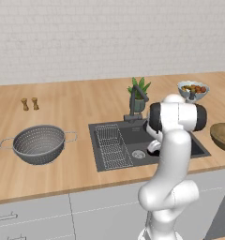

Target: Pick the avocado from the sink and place it in the bowl. Then pick the bowl and place it in the microwave. Then close the microwave door and press the start button.

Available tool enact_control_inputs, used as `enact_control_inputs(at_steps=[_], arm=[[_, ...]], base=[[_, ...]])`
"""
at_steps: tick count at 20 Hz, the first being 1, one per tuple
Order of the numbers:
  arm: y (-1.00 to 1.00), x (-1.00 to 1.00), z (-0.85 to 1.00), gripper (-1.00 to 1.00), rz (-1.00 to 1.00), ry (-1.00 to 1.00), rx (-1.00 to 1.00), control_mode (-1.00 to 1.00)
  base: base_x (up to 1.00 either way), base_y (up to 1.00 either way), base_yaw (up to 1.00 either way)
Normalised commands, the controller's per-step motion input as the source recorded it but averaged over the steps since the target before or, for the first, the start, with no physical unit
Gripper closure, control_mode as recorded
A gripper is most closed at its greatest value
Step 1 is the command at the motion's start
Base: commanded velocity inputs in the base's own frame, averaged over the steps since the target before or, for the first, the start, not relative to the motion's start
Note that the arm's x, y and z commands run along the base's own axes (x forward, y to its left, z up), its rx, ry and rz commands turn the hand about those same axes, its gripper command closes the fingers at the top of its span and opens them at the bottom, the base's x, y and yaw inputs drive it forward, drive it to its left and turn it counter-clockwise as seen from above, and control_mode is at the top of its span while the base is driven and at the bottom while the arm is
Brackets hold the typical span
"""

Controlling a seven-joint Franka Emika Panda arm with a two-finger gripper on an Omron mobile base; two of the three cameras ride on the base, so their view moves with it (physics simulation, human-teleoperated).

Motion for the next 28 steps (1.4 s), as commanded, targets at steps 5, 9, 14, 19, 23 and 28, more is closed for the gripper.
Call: enact_control_inputs(at_steps=[5,9,14,19,23,28], arm=[[-0.02,0.31,-0.17,-1.00,0.00,0.01,0.00,-1.00],[-0.09,0.33,-0.11,-1.00,0.00,0.00,0.01,-1.00],[-0.05,0.25,-0.19,-1.00,0.00,0.01,0.00,-1.00],[-0.01,0.02,-0.28,-1.00,0.00,0.00,0.00,-1.00],[0.00,-0.01,-0.28,-1.00,0.00,0.00,0.00,-1.00],[0.00,0.02,-0.27,-1.00,0.00,0.02,0.00,-1.00]], base=[[0.00,0.00,0.00],[0.00,0.00,0.00],[0.00,0.00,0.00],[0.00,0.00,0.00],[0.00,0.00,0.00],[0.00,0.00,0.00]])
